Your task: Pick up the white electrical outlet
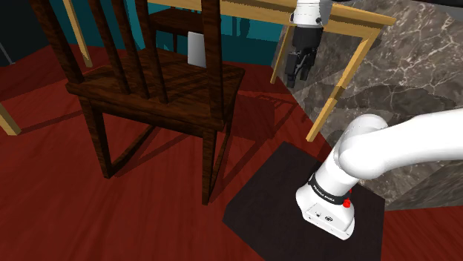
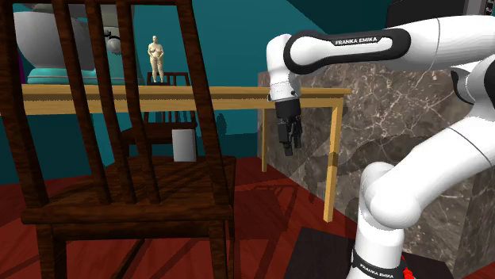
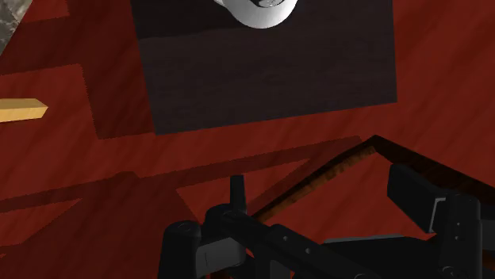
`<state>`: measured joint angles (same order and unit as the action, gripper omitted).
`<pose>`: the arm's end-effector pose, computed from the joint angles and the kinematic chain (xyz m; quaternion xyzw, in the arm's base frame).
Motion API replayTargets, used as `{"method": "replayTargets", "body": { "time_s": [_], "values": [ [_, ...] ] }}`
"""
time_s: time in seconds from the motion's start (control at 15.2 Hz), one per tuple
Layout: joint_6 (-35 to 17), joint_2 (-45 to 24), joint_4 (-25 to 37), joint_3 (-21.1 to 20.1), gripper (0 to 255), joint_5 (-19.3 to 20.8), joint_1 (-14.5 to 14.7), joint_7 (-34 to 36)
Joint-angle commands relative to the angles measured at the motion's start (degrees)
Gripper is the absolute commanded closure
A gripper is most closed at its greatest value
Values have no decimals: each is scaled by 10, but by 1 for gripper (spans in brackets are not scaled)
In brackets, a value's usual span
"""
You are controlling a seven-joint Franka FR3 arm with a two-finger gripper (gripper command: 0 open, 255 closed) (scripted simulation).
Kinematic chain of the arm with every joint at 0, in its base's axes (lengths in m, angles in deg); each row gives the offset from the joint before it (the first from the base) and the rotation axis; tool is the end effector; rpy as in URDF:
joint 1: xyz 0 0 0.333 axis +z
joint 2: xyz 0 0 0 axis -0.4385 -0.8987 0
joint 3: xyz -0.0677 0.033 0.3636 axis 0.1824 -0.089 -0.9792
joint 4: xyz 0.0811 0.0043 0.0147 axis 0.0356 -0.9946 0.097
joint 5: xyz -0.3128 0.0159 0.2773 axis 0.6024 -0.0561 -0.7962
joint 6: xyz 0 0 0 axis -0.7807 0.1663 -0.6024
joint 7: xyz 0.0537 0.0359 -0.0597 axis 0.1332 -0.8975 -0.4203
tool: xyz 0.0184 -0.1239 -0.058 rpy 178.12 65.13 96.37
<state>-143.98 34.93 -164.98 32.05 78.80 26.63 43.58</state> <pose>0.2612 -0.0272 0.5657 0.9953 -0.0399 -0.0882 0.0082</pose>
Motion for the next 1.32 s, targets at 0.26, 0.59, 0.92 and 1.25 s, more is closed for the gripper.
{"method": "replayTargets", "body": {
  "time_s": [0.26, 0.59, 0.92, 1.25],
  "values": [
    [-28, -90, 69, -9, 0, -6, 7, 10],
    [-45, -199, 168, -19, 0, -10, 13, 22],
    [-44, -306, 284, -28, 0, -9, 17, 33],
    [-24, -417, 423, -36, 0, -5, 21, 43]
  ]
}}
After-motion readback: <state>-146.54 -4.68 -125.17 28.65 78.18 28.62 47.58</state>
